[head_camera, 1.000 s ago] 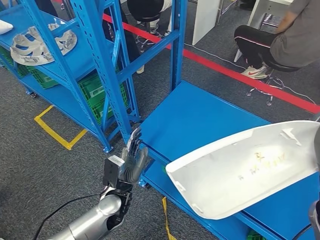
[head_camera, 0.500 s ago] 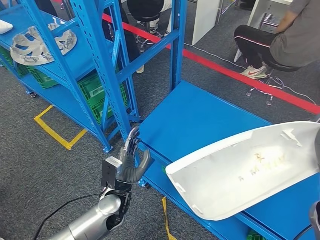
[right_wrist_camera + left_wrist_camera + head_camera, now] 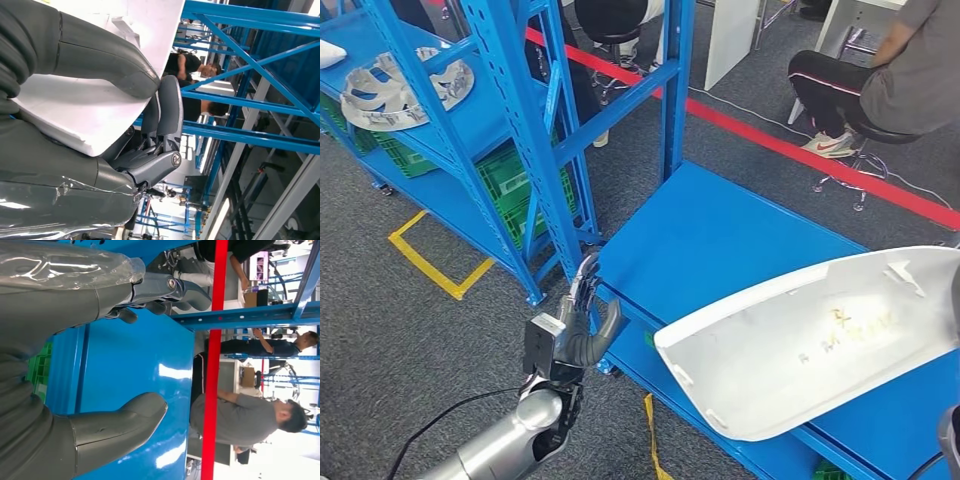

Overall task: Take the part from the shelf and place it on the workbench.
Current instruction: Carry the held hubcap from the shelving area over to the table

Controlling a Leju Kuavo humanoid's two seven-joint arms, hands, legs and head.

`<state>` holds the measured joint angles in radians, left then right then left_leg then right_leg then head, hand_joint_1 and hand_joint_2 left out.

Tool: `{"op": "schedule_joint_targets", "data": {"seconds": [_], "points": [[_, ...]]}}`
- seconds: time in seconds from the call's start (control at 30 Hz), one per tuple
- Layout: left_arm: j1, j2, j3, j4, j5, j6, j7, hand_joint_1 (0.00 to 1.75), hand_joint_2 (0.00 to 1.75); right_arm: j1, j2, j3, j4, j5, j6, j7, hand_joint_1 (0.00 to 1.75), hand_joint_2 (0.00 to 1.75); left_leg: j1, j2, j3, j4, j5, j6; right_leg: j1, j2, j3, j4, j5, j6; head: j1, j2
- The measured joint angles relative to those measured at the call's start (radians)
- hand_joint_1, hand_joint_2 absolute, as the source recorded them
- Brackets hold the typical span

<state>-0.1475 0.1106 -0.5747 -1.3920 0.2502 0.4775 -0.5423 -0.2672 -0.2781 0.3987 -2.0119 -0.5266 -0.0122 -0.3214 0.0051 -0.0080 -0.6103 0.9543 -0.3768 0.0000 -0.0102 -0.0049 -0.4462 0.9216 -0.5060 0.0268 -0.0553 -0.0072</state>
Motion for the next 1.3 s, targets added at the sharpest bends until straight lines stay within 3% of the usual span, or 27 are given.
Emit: {"op": "schedule_joint_targets", "data": {"seconds": [0.8,1.1,1.17,1.23,1.3], "points": [[0.001,0.0,0.002,-0.01,-0.012,0.005,0.013,0.0,1.75,0.011,0.0,0.029,0.013,0.078,-0.011,0.001,1.75,1.75,0.0,0.0,0.0,0.0,0.0,0.0,0.0,0.0,0.0,0.0,0.0,0.0,0.0,0.0],[0.0,0.001,0.003,-0.014,-0.016,0.007,0.015,0.0,1.75,0.011,0.0,0.045,0.025,0.081,-0.011,0.001,1.75,1.75,-0.006,-0.001,-0.002,0.006,-0.005,0.005,-0.004,0.0,0.001,-0.002,-0.001,0.003,-0.001,0.0],[0.0,0.001,0.005,-0.016,-0.016,0.007,0.015,0.0,1.75,0.011,0.0,0.05,0.029,0.076,-0.007,-0.004,1.75,1.75,-0.006,-0.003,0.002,-0.002,-0.005,0.011,-0.006,-0.003,0.003,-0.004,-0.005,0.009,-0.002,0.0],[-0.003,0.001,0.006,-0.019,-0.017,0.006,0.015,0.0,1.75,0.01,0.0,0.056,0.033,0.072,-0.001,-0.009,1.75,1.75,-0.001,-0.007,0.013,-0.017,-0.004,0.02,-0.009,-0.003,-0.01,0.031,-0.03,0.016,0.001,0.0],[-0.007,0.0,0.006,-0.02,-0.017,0.005,0.016,0.0,1.75,0.012,0.0,0.059,0.036,0.07,0.0,-0.011,1.75,1.75,0.003,-0.014,0.021,-0.024,-0.003,0.025,-0.01,0.0,-0.069,0.154,-0.088,0.021,0.007,0.0]]}}
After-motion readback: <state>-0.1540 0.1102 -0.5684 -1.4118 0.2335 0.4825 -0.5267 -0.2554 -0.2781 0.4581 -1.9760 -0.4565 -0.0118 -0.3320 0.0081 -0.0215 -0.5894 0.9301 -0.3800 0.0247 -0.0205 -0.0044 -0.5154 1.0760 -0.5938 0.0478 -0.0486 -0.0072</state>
